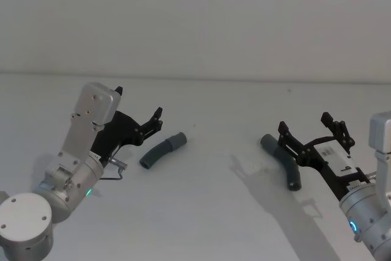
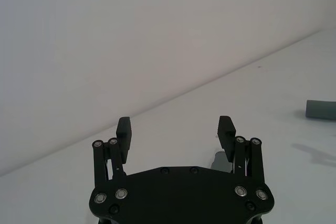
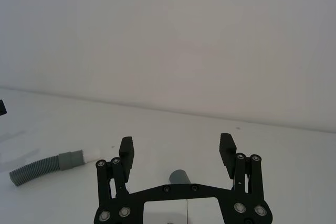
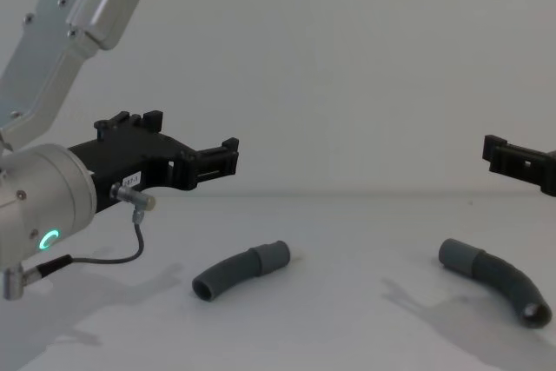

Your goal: Use both hands to pick up one end of the pipe from the table, align the ends, and insert them.

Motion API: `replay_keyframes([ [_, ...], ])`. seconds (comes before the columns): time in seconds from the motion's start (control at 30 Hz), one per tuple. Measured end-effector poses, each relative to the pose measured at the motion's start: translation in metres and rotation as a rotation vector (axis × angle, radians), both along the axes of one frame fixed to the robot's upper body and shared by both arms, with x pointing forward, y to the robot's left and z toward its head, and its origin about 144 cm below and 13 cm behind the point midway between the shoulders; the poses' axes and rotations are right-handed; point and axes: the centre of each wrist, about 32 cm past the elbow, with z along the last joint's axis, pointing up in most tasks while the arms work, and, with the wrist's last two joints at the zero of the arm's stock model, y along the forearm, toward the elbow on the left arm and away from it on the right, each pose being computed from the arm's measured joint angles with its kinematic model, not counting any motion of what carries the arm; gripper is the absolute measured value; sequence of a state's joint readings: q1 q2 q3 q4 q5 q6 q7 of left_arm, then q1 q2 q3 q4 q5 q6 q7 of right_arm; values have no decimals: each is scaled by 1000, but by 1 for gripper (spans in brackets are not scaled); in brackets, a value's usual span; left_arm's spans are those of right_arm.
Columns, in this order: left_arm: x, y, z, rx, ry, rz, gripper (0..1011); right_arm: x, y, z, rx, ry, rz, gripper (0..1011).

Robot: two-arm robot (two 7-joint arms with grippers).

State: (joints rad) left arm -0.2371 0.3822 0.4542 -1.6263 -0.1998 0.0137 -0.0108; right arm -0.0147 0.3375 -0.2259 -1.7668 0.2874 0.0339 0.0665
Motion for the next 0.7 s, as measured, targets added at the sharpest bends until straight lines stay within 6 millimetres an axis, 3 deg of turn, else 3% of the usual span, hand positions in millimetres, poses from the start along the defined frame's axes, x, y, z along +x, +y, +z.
replay_keyframes([
  [0.7,0,0,0,-1,1,0,1002,0,0,0,0,0,0,1001],
])
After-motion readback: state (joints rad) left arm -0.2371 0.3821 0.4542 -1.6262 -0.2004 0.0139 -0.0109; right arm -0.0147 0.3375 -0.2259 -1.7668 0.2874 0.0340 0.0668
